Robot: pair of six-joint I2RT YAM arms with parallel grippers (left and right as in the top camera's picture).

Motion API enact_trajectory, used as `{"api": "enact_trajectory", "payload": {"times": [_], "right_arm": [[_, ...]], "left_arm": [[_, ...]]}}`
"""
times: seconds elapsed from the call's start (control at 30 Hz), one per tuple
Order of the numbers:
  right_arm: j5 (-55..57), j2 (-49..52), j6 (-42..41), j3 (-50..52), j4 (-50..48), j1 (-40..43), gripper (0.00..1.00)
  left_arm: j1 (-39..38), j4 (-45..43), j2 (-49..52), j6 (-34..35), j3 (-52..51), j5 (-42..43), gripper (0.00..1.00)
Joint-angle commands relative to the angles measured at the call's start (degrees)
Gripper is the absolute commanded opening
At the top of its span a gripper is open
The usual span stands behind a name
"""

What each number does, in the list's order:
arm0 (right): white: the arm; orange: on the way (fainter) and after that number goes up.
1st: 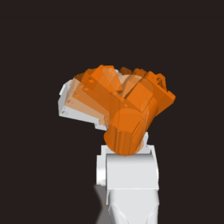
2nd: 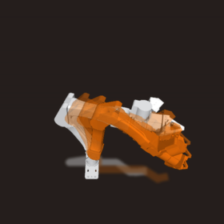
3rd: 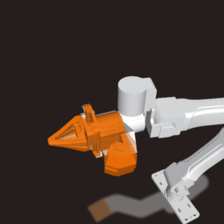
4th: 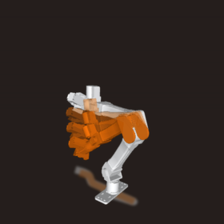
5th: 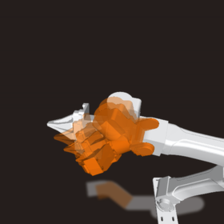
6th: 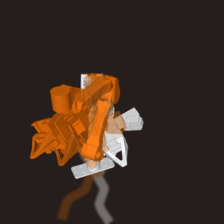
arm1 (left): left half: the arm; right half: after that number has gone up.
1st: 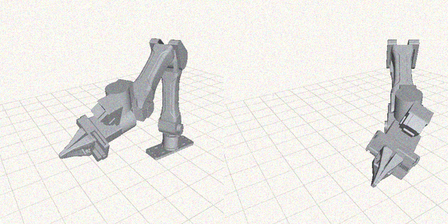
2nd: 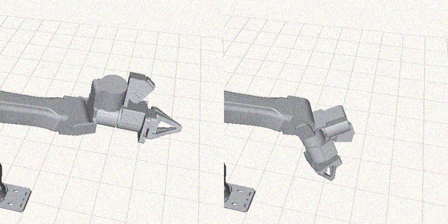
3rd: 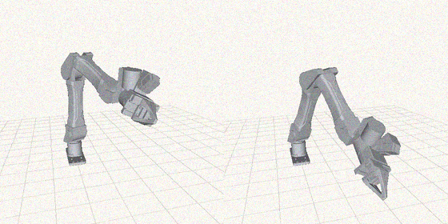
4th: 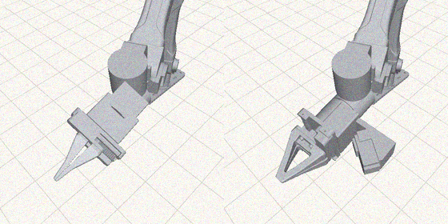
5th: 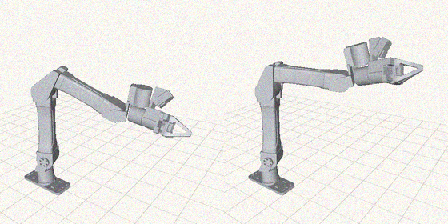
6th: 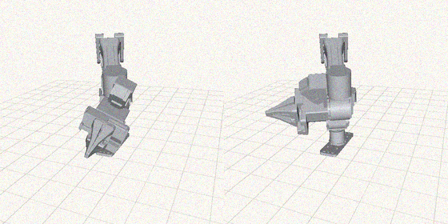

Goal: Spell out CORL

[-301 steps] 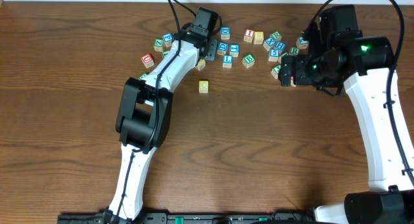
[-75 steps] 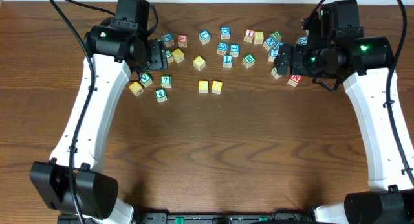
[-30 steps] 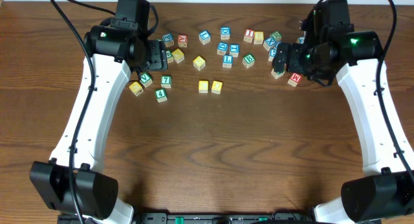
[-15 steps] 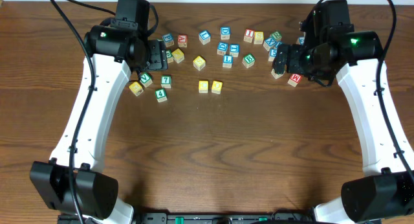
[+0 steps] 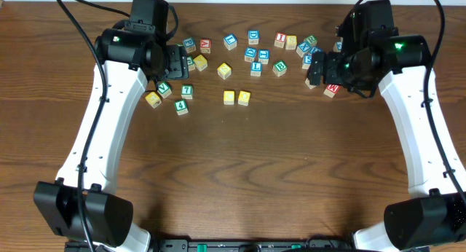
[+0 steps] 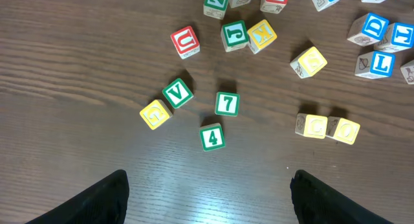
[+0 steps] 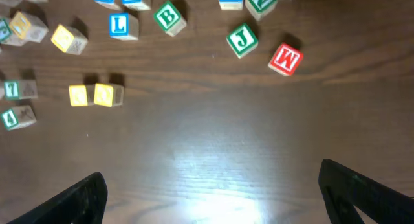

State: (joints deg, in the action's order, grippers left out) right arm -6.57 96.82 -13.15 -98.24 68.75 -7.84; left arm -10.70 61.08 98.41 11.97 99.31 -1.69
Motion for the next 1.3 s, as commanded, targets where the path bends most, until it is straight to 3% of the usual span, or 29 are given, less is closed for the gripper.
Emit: {"api": "enact_trajectory", "payload": {"times": [0.0, 0.37, 0.63, 0.97, 1.27], "right_arm": [[0.46, -0.02, 1.05, -4.63, 1.53, -0.13, 0.99], [4.20, -0.02, -0.68, -15.15, 7.69, 0.48, 0.97], [12.28, 0.00, -9.66, -15.19, 8.59, 3.10, 0.94], [12.70, 4.39, -12.96, -15.15, 2.67, 5.70, 0.89], [9.33, 16.92, -11.28, -15.47, -7.32, 7.41, 0.88]], "left_arm": [[0.02, 0.13, -0.68, -0.33, -0.63, -0.44, 0.79], [0.02, 0.11, -0.68, -0.33, -0.63, -0.44, 0.79], [0.02, 0.13, -0.68, -0.33, -0.63, -0.44, 0.79], [0.02, 0.15, -0.68, -0.33, -0.63, -0.44, 0.79], [0.02, 0.22, -0.68, -0.33, -0.63, -0.44, 0.80]]}}
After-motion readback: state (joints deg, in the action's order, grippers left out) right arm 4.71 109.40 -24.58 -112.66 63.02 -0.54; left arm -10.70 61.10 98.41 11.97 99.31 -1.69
